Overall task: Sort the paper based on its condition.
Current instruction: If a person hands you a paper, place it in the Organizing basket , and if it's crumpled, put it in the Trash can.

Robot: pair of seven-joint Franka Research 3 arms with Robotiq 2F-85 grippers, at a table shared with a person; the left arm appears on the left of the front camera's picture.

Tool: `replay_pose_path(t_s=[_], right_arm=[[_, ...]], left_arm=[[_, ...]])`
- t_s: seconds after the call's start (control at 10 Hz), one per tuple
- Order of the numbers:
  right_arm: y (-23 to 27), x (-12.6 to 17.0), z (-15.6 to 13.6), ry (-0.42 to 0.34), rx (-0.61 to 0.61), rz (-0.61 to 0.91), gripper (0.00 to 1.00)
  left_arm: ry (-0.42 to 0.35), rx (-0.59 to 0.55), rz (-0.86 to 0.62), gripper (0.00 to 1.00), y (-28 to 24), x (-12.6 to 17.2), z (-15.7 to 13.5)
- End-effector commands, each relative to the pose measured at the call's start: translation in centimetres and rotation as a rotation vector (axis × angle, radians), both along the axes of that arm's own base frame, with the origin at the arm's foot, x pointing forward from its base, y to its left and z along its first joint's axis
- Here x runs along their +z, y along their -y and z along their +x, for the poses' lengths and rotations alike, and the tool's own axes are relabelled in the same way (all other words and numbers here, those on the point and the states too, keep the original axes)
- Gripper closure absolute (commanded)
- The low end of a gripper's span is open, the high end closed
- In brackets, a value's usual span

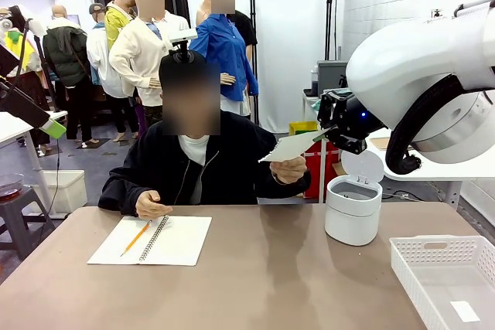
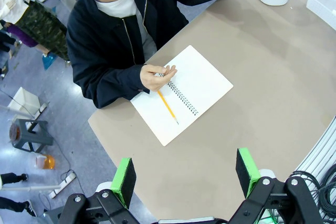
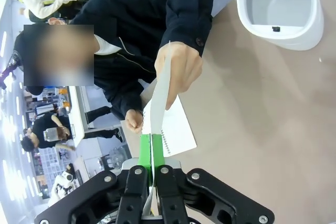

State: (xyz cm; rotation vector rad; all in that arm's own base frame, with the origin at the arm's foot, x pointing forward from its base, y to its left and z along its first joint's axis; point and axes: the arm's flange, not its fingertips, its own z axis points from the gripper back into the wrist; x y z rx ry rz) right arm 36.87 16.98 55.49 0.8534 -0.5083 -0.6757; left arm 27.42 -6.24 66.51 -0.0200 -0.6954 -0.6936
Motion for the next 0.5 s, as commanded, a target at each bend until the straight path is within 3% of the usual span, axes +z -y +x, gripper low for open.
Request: replay_pose_path(t_s=[0.0,0.4], right_arm=[[-0.2,0.0,0.1,0.027,0.086,0.021,1.00],[0.7,1.5,-1.0,-0.020,0.084,-0.041,1.00]], left_arm=[[-0.009,-0.006,-0.002,0.00,-0.1,0.1,-0.1],[-0.009,-0.006,-0.002,0.00,-0.1,0.1,-0.1]])
